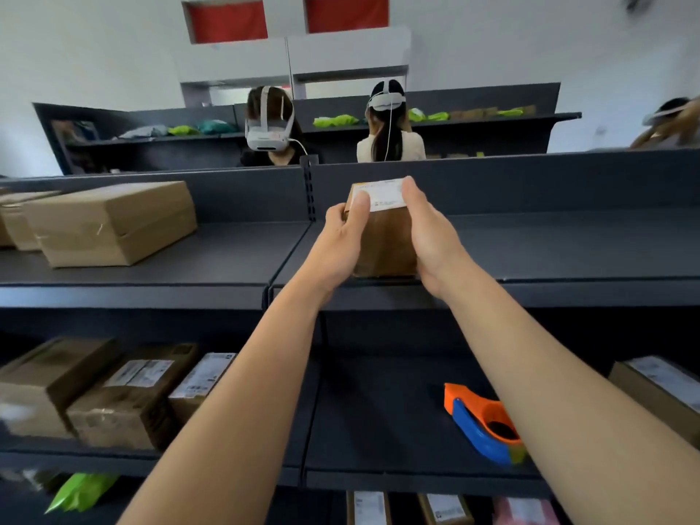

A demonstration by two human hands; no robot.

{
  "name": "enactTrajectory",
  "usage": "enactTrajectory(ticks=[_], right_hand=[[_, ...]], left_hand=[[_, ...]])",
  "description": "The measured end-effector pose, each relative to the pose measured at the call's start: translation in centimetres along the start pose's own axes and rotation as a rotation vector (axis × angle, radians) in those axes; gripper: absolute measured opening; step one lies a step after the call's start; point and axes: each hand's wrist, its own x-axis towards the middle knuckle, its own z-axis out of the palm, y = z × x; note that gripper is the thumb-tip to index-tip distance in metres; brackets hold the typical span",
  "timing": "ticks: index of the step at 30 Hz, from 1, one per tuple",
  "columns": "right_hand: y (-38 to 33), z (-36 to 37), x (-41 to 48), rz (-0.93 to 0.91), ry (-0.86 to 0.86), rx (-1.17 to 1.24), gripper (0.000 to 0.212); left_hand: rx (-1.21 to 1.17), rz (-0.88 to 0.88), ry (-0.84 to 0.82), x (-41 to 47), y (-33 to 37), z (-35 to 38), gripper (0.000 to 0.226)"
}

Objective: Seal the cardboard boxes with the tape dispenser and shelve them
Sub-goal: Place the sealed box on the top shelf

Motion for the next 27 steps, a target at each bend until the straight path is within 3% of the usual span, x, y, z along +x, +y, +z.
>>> enactTrajectory(ticks=[4,6,11,13,17,21,23,27], right_hand=[[0.9,-0.4,1.2,0.013,-0.011,-0.057,0.091],[0.9,-0.5,1.2,0.002,0.012,-0.075,0.090],[0.0,-1.0,-0.5,-0.119,0.160,-0.133,0.066],[-0.4,-1.2,-2.0,-0.165,0.233,-0.153,0.061],[-0.6,-1.1,-5.9,-0.276,0.416,-0.118,0.058],[0.0,-1.0,-10.8,-0.343,0.597,-0.106,0.053],[0.7,-1.2,-13.4,-0.344,0.708,-0.122,0.054],[2.4,-2.9,-19.8,-0.291,0.972,-0.205,0.049]], left_hand=[[0.012,-0.037,-0.044,2.4,-2.4,0.5,0.106],[-0.001,-0.040,-0.019,2.4,-2.2,0.5,0.106],[-0.046,0.170,0.227,0.4,-0.5,0.6,0.057],[-0.093,0.289,0.215,-0.8,0.1,0.9,0.050],[-0.156,0.493,0.103,-3.0,0.4,1.9,0.040],[-0.150,0.767,0.028,-6.6,0.3,3.5,0.048],[-0.229,0.782,-0.126,-8.8,0.2,4.7,0.046],[-0.403,0.635,-0.475,-12.6,-0.6,8.8,0.042]])
